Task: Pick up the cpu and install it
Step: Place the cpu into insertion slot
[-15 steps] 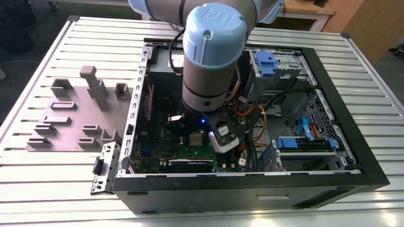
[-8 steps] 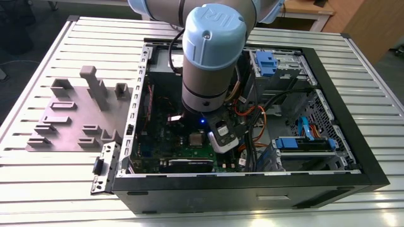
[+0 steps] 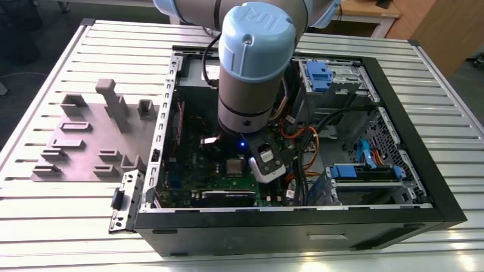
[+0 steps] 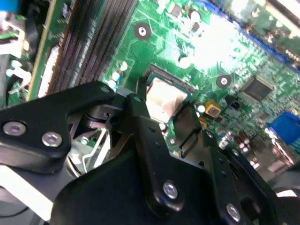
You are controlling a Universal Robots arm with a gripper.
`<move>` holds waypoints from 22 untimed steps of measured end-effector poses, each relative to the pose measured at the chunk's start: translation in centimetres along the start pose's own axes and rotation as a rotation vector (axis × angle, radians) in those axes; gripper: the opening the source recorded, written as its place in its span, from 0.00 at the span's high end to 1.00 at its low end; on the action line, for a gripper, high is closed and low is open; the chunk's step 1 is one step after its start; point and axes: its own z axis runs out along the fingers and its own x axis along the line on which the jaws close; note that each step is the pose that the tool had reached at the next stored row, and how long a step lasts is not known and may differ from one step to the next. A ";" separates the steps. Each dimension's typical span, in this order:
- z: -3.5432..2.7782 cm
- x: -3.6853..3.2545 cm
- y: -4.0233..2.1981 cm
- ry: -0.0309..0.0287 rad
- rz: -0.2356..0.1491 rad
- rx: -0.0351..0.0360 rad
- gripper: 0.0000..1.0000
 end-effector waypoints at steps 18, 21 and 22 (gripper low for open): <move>0.32 -0.10 -0.03 0.0001 0.006 0.0005 0.53; 0.32 -0.11 -0.03 0.0000 0.006 0.0004 0.53; 0.33 -0.11 -0.03 0.0001 0.006 0.0004 0.53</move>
